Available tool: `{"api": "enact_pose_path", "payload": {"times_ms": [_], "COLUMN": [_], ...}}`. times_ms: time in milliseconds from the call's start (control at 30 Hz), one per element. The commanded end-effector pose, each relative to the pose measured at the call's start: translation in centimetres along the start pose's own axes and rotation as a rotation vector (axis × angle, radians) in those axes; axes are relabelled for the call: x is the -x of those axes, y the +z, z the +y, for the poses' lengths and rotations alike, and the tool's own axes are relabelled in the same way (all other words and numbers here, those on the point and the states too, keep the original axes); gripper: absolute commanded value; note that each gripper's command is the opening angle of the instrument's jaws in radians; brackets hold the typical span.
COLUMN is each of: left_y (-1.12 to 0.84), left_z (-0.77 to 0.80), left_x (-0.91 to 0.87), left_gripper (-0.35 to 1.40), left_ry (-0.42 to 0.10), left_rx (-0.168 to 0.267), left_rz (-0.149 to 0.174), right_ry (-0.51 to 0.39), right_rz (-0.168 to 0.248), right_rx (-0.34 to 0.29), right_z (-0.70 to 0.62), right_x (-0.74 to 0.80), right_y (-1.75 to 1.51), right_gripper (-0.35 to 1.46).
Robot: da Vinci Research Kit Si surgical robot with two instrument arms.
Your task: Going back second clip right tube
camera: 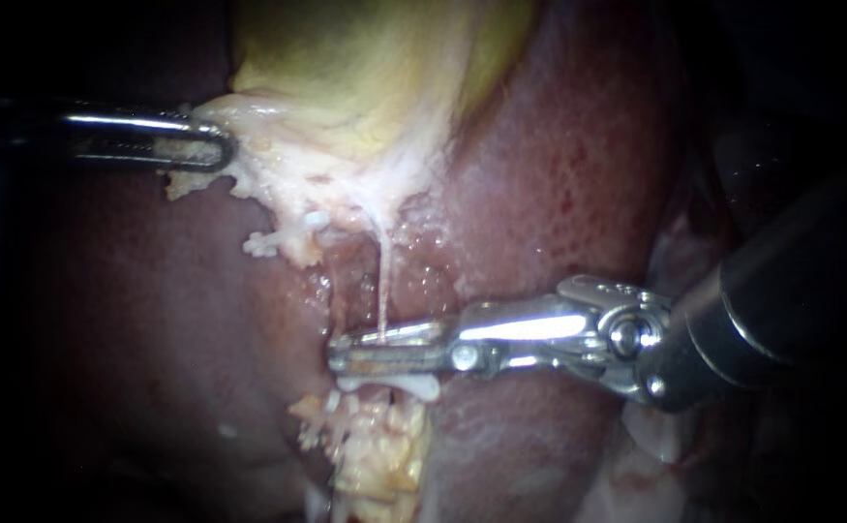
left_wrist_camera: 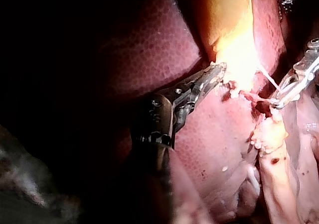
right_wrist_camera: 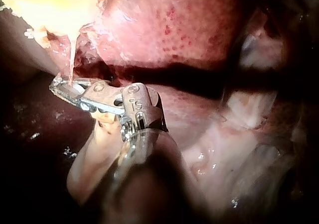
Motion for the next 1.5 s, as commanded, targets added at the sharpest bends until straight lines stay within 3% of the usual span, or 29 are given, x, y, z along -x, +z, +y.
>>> {"api": "enact_pose_path", "payload": {"times_ms": [33,167,400,567,867,1100,1267,1500], "left_y": [-0.01,-0.01,-0.01,-0.01,-0.01,-0.01,-0.01,-0.02], "left_z": [0.01,0.01,0.01,0.01,0.02,0.02,0.03,0.03], "left_x": [0.00,0.00,0.00,0.00,0.00,0.00,0.00,0.00], "left_gripper": [-0.35,-0.35,-0.35,-0.35,-0.35,-0.35,-0.35,-0.35], "left_ry": [0.000,-0.001,-0.001,-0.002,-0.002,-0.002,-0.003,-0.003], "left_rx": [0.000,-0.002,-0.003,-0.004,-0.006,-0.006,-0.007,-0.007], "left_rz": [-0.001,-0.001,0.000,0.000,0.001,0.001,0.001,0.001], "right_ry": [0.000,-0.006,-0.120,-0.178,-0.281,-0.289,-0.281,-0.281], "right_rz": [0.000,0.001,0.002,0.002,0.023,0.090,0.109,0.084], "right_rx": [0.000,0.000,0.004,0.006,0.047,0.140,0.170,0.182], "right_z": [0.00,0.01,0.05,0.11,0.49,0.74,0.84,0.85], "right_x": [0.00,0.00,-0.01,0.05,0.25,0.19,0.17,0.19], "right_y": [0.00,0.01,0.07,0.14,0.25,0.15,0.06,-0.03], "right_gripper": [-0.35,-0.35,0.24,0.39,0.46,0.49,0.49,0.49]}}
